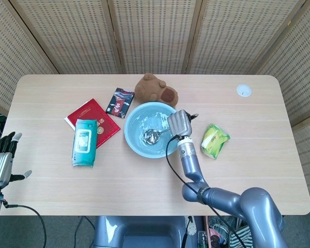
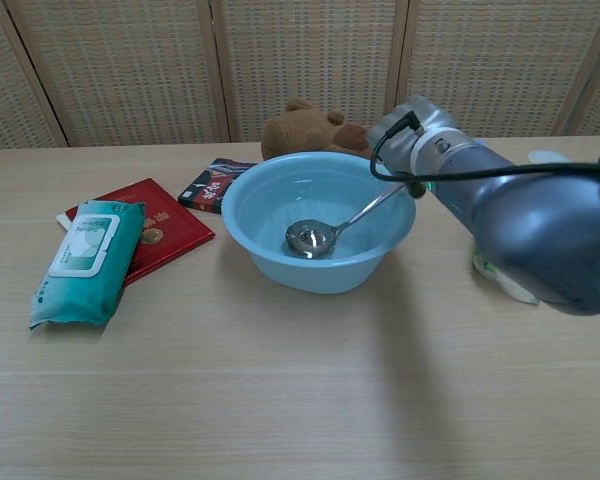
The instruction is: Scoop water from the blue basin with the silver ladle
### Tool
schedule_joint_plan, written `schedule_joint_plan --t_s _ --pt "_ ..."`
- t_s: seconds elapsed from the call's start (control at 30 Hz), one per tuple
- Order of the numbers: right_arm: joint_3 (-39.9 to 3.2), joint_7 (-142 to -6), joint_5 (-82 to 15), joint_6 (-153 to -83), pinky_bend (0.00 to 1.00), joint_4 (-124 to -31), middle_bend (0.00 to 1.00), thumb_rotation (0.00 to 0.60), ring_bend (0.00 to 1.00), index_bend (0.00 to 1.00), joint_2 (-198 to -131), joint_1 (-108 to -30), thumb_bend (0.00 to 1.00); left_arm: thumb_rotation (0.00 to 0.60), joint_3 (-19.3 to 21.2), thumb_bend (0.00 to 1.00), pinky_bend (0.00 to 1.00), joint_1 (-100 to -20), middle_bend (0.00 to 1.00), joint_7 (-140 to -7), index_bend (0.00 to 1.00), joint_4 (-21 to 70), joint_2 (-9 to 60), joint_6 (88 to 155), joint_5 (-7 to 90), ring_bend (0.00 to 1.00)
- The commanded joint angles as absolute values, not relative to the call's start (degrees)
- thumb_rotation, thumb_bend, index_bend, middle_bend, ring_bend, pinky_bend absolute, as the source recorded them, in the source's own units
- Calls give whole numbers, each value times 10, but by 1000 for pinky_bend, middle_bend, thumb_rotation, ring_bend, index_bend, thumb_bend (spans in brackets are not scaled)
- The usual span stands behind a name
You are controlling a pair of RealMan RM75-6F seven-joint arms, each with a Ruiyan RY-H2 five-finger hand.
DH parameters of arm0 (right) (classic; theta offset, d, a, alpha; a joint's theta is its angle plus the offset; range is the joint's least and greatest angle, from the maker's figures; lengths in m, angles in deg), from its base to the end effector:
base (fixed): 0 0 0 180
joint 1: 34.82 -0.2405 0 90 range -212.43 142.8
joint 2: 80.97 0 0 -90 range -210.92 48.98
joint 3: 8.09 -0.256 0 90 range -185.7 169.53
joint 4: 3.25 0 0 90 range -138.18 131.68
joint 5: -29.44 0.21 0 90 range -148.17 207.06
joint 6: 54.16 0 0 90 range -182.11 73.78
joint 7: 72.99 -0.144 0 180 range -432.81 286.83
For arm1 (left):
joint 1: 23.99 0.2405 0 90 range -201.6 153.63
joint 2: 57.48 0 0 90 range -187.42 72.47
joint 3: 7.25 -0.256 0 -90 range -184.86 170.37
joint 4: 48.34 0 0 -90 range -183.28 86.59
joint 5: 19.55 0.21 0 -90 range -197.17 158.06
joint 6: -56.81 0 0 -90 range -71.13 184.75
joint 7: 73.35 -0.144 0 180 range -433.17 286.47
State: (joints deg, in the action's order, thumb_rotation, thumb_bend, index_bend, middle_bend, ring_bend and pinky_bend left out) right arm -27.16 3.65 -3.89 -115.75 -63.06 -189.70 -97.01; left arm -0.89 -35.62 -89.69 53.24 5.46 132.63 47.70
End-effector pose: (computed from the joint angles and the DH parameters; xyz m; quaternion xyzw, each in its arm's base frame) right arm -0.0799 -0.4238 -0.0624 0.7501 -0.1473 0.1319 0.6311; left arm -0.2999 0.2208 0.1491 -0.5838 -0.4269 -0.2963 0.6238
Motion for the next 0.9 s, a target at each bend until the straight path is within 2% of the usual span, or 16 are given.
schedule_joint_plan --t_s 0.03,0.23,0.43,0.9 --pt "-362 89 102 -1177 1000 -720 941 600 866 716 -1845 -977 964 600 -10 0 0 -357 0 -899 0 532 56 1325 476 0" --pt "-394 116 197 -1197 1000 -779 941 600 866 716 -1797 -992 964 600 -11 0 0 -362 0 -906 0 530 60 1320 471 0" --pt "-412 123 252 -1217 1000 -809 941 600 866 716 -1763 -1008 964 600 -12 0 0 -364 0 -910 0 529 62 1319 467 0" --pt "-415 139 342 -1251 1000 -850 941 600 866 716 -1717 -1044 964 600 -14 0 0 -365 0 -913 0 529 62 1320 465 0"
